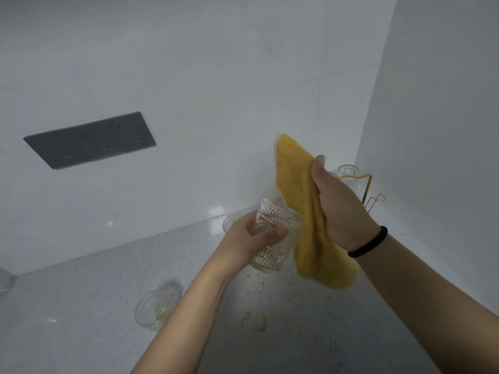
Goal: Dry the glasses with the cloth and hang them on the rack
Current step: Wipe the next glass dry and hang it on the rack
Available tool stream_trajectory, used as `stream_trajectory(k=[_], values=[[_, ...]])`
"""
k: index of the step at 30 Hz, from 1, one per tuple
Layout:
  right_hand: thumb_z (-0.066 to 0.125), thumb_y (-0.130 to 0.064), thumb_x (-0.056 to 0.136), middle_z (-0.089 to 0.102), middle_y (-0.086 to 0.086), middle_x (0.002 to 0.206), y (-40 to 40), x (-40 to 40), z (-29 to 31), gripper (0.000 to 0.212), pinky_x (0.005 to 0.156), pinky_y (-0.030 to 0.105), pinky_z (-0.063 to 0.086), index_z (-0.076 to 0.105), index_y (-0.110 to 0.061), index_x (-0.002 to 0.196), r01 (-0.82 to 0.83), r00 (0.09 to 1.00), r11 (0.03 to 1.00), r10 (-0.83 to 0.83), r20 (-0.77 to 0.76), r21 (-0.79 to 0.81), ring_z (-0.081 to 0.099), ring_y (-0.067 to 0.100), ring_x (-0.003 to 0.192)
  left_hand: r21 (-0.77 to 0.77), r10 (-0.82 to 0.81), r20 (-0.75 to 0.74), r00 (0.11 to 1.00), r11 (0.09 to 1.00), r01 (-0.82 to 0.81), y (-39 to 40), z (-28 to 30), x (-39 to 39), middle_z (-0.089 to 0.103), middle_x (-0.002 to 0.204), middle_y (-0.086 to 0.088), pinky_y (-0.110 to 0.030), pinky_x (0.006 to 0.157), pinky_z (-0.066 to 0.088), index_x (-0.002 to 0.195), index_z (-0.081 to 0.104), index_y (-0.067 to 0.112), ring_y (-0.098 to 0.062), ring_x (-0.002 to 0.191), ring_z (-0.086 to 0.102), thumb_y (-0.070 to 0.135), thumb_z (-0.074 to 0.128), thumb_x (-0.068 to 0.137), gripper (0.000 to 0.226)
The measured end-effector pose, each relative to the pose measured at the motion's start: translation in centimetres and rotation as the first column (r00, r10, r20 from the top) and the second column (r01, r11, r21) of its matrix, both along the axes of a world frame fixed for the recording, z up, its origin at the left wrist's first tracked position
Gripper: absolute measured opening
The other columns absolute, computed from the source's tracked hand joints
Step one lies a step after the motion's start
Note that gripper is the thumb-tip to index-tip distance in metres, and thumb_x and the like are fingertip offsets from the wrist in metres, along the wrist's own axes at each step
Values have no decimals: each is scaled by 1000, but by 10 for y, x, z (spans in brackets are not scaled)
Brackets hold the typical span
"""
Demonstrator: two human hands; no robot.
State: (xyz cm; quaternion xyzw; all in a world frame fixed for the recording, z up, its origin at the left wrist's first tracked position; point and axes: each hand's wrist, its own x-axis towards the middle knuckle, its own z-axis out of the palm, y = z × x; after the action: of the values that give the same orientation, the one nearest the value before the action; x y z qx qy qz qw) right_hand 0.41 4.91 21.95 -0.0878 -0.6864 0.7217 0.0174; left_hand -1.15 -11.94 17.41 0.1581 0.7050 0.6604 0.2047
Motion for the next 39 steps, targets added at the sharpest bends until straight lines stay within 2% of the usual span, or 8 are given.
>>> stream_trajectory(k=[5, 9, 15, 20, 28, 33, 35, 39], values=[[18, -61, 93, 63, 25, 112, -7, 11, 1, 70, 102, 51, 42, 58, -5, 109, -210, 977, 915, 188, 97, 344, 60, 36, 106, 36, -51, 55, 997, 998, 49, -5, -4, -6, 77, 90, -2, -35, 80, 57, 94, 71, 17, -21, 84, 73, 40, 78, 57, 44], [28, -75, 76, 64, -4, 119, 10, 16, 10, 65, 108, 34, 39, 64, -28, 104, -560, 827, 796, 525, 199, 230, 55, 13, 119, 99, -140, 130, 982, 987, 128, -14, -5, -15, 75, 88, -9, -34, 75, 57, 89, 74, 14, -24, 79, 71, 34, 82, 58, 38], [75, -30, 73, 58, -20, 113, 19, 16, 23, 57, 88, 13, 48, 47, -28, 123, -792, 470, 194, 798, 376, 578, 58, 0, 101, 186, -380, 250, 890, 921, 341, -16, 4, -21, 73, 80, -7, -28, 66, 59, 91, 66, 4, -18, 71, 71, 43, 99, 38, 74], [76, -32, 74, 53, -17, 123, 2, 27, 4, 63, 92, 11, 42, 47, -27, 130, -736, 412, 22, 807, 422, 677, 51, 1, 108, 118, -510, 331, 794, 857, 502, -8, 8, -21, 72, 77, -1, -22, 63, 58, 94, 60, 0, -11, 67, 69, 49, 96, 43, 79], [62, -10, 82, 63, 14, 115, 10, 20, -10, 40, 86, 23, 53, 52, -12, 121, -859, 495, 424, 833, 247, 287, 63, 15, 99, 191, -406, 528, 746, 912, 362, -15, 0, -23, 73, 95, -13, -33, 71, 61, 108, 61, 1, -22, 81, 72, 47, 94, 48, 82], [65, -1, 69, 67, 12, 104, 22, 17, -20, 45, 77, 35, 59, 57, -8, 112, -644, 707, 734, 679, 199, -216, 68, 24, 87, 4, -176, 150, 973, 984, 177, -25, -13, -15, 59, 125, -10, -47, 90, 57, 131, 48, 24, -30, 111, 65, 38, 77, 80, 60], [77, -4, 64, 66, 17, 108, 25, 14, -23, 54, 78, 40, 59, 57, -4, 114, -580, 727, 739, 659, 191, -342, 67, 29, 90, -33, -134, 2, 991, 990, 134, -21, -20, -2, 59, 117, -1, -31, 76, 59, 127, 45, 27, -10, 94, 70, 3, 76, 81, 61], [84, -14, 61, 67, 12, 107, 23, 18, -15, 64, 80, 36, 57, 57, -9, 119, -734, 628, 632, 771, 108, -247, 66, 27, 97, 151, -69, 68, 995, 987, 58, -12, -27, 8, 66, 103, -3, -29, 68, 58, 118, 50, 18, -14, 87, 68, 22, 86, 54, 73]])
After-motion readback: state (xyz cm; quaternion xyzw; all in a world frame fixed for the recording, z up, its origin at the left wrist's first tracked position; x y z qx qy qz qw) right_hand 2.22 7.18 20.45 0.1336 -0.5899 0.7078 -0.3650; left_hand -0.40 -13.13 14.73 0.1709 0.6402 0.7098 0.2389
